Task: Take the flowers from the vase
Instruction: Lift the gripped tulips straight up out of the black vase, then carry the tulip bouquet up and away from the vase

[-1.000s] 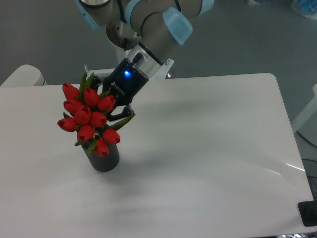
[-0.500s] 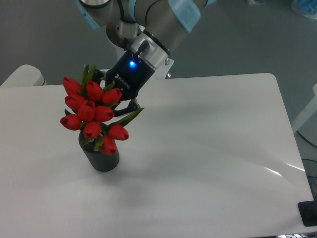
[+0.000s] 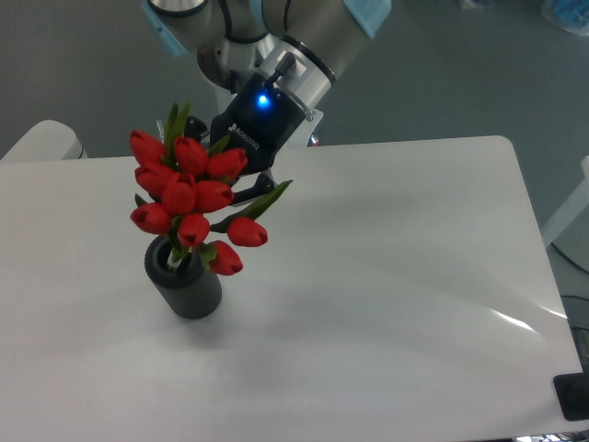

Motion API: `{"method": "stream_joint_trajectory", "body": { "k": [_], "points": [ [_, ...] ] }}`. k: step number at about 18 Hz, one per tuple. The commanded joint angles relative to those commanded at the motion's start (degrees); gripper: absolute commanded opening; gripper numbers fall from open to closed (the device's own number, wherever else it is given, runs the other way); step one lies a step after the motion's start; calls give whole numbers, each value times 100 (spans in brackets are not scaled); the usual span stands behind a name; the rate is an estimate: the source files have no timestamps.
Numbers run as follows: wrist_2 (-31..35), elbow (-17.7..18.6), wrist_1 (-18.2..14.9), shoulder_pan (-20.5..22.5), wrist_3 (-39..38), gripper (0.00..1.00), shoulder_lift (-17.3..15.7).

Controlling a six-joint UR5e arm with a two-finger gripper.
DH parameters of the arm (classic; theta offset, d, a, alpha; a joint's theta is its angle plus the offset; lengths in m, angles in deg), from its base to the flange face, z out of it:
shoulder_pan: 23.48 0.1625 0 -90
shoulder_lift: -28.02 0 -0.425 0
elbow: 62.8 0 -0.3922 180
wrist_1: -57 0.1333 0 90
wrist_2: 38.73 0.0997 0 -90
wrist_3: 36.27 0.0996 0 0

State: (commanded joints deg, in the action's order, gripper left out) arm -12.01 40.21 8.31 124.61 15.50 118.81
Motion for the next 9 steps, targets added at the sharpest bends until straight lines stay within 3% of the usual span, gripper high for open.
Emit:
{"method": "stream_joint_trajectory", "body": {
  "k": [9],
  "points": [
    [-18,-26,-9,413,79,22,-185]
  ]
}}
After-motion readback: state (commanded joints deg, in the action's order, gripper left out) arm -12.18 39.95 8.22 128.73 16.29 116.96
